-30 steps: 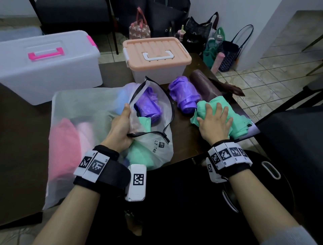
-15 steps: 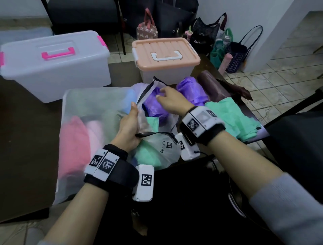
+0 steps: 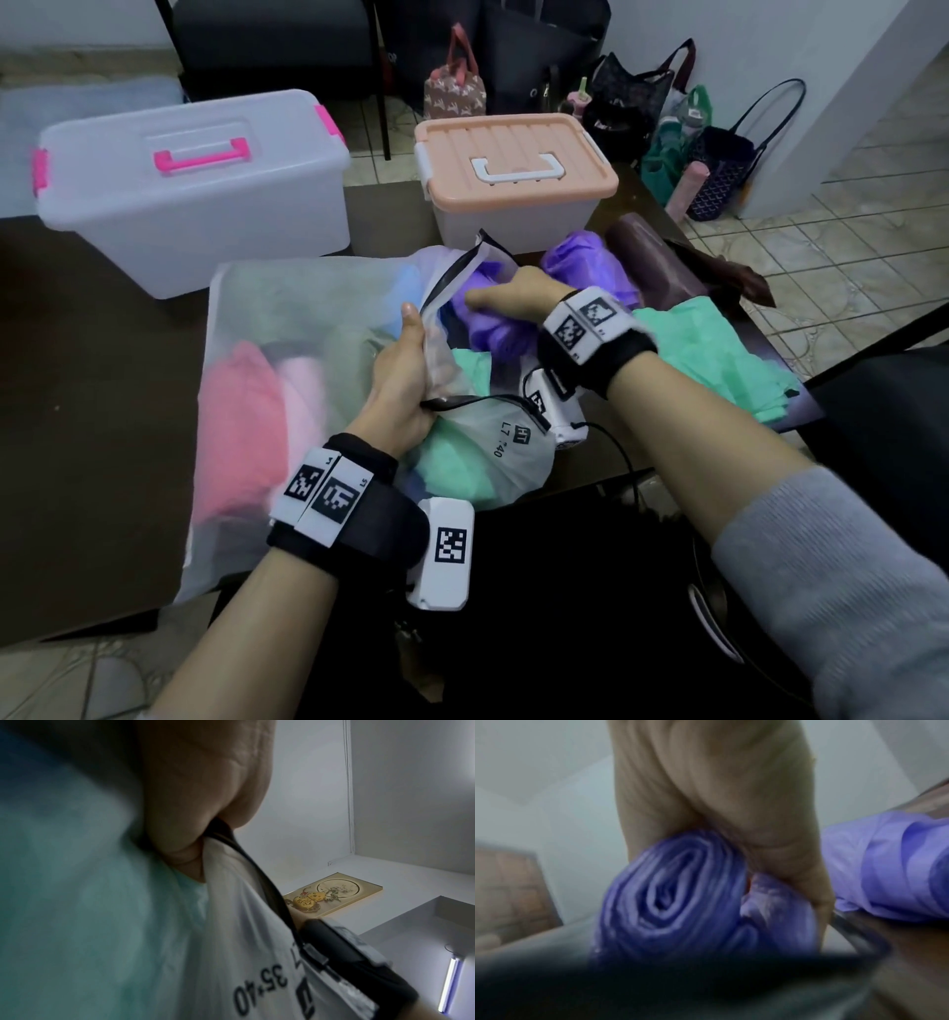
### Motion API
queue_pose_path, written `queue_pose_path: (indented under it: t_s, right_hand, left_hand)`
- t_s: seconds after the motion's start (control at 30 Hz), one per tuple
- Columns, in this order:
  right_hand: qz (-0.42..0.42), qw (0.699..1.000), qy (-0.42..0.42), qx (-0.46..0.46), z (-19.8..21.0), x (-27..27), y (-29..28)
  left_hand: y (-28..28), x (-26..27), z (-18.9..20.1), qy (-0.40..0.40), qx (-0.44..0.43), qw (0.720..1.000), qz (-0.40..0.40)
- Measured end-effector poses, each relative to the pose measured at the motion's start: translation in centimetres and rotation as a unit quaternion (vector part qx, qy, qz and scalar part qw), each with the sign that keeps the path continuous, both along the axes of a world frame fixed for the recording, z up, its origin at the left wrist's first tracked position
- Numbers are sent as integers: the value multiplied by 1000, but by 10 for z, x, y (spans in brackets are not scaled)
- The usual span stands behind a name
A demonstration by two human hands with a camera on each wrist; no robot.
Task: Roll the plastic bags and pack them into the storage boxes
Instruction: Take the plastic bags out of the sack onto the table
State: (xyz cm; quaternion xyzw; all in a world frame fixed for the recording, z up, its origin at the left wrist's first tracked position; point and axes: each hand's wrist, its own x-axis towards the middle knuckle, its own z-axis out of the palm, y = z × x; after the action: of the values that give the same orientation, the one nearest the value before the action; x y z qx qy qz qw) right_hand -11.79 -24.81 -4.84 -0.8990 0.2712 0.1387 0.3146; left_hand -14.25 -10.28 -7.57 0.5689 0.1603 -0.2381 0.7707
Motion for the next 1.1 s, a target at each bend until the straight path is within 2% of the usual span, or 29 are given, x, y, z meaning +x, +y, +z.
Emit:
queue_pose_path:
  t_s: [0.13, 0.2, 0.23, 0.3, 0.37, 0.43, 0.53, 0.63, 0.77, 0.97, 1.03, 1.1]
  right_hand:
    - [-66, 983, 40, 167, 24, -13, -20]
    - [-80, 975, 69, 193, 38, -27, -35]
    - [-89, 977, 58, 184, 43, -33, -45]
    - [-126, 981, -11, 149, 46, -41, -61]
    - [-143, 984, -86, 68, 42, -44, -69]
    - [-126, 983, -127, -50, 34, -43, -65]
    - [-134, 969, -171, -117, 17, -37, -53]
    - [-137, 970, -144, -138, -3, -29, -46]
    - [-88, 977, -115, -160, -24, -23, -41]
    - [-40, 938, -95, -331, -34, -22, -31]
    - [-35, 931, -68, -357, -36, -20, -31]
    - [-44, 938, -27, -344, -35, -16, -34]
  left_hand:
    - [1, 0, 0, 6, 0, 1000, 3]
    - [1, 0, -1, 2, -6, 1000, -2]
    - [2, 0, -1, 0, -10, 1000, -4]
    - [2, -1, -1, -2, -13, 1000, -3]
    - [2, -1, -2, -2, -8, 1000, -6]
    - [2, 0, -2, 2, -4, 1000, -9]
    - [3, -1, -2, 5, 1, 1000, -8]
    - [2, 0, -1, 8, -5, 1000, 16]
    - [2, 0, -4, 14, -22, 999, 38]
    - [4, 0, -5, 2, -35, 999, 17]
    - [5, 0, -4, 5, -45, 999, 12]
    - [5, 0, -5, 3, -49, 999, 11]
